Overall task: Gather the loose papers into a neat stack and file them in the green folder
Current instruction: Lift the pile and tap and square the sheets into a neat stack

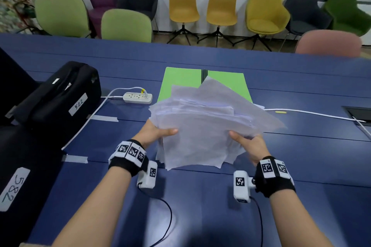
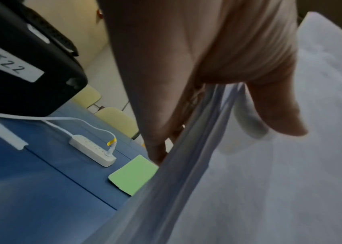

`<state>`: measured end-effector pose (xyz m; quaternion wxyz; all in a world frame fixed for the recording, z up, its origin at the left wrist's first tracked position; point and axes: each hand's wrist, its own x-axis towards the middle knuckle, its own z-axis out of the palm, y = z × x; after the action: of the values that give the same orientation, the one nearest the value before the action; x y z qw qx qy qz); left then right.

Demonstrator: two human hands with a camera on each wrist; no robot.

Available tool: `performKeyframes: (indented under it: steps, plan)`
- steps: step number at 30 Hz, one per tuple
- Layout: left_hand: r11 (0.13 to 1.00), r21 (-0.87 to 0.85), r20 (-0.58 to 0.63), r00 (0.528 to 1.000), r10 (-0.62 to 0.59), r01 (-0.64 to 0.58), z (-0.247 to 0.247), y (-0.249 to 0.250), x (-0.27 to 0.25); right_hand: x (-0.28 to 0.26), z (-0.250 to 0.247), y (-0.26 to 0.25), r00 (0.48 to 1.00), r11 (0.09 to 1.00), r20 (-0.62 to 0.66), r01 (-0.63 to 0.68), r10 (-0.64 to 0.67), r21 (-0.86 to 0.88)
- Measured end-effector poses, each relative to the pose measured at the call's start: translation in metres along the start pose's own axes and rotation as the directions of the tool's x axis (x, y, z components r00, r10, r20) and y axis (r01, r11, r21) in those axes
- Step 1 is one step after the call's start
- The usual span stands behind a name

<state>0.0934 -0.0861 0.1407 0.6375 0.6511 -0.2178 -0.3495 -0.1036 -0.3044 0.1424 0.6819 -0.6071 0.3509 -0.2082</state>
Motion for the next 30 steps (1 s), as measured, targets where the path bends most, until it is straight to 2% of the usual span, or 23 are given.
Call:
performKeyframes:
  steps: [2,4,6,8,11,13,15,19,26,28,30]
  plan:
    - [0.998,0.05,-0.009,0.999,-0.037,0.037,0.008,-0.003,0.001,-0.002,0.002,0.002,0.999,0.998,0.021,-0.037,0.038,-0.052]
    - [0.995,0.09,-0.117,0.993,-0.028,0.039,0.022,-0.003,0.001,-0.001,0.009,0.004,0.999,0.999,-0.018,-0.036,0.035,-0.024]
    - [0.995,0.099,-0.185,0.982,0.029,-0.011,0.036,0.007,0.001,0.004,0.017,0.001,0.993,1.0,-0.115,0.013,-0.01,0.027]
    - [0.993,0.071,-0.22,0.97,0.107,-0.093,0.043,0.027,-0.002,0.001,0.021,-0.019,0.987,0.994,-0.155,0.049,-0.033,0.098]
    - [0.971,0.031,-0.191,0.953,0.237,-0.235,0.036,0.057,-0.014,-0.011,0.018,-0.055,0.977,0.976,-0.151,0.169,-0.148,0.137]
    - [0.966,0.033,-0.114,0.96,0.258,-0.256,0.027,0.063,-0.024,-0.019,0.013,-0.067,0.964,0.951,-0.108,0.257,-0.241,0.169]
    - [0.973,0.026,-0.102,0.968,0.23,-0.229,0.023,0.053,-0.026,-0.015,0.009,-0.057,0.972,0.964,-0.052,0.232,-0.227,0.127]
    - [0.989,0.005,-0.093,0.985,0.148,-0.148,0.021,0.012,-0.018,-0.005,0.002,-0.01,0.993,0.998,0.099,0.064,-0.062,-0.019]
    - [0.998,0.016,-0.038,0.997,0.069,-0.068,0.009,-0.002,-0.005,0.006,-0.01,0.002,0.972,0.996,0.237,0.015,0.006,-0.088]
    - [0.998,-0.004,-0.044,0.997,0.061,-0.062,0.009,-0.002,-0.001,0.003,-0.007,-0.003,0.974,0.994,0.225,0.009,0.016,-0.108]
    - [0.997,-0.047,-0.051,0.997,0.057,-0.059,0.012,0.0,0.002,0.002,0.0,-0.007,0.992,0.997,0.125,0.039,-0.029,-0.072]
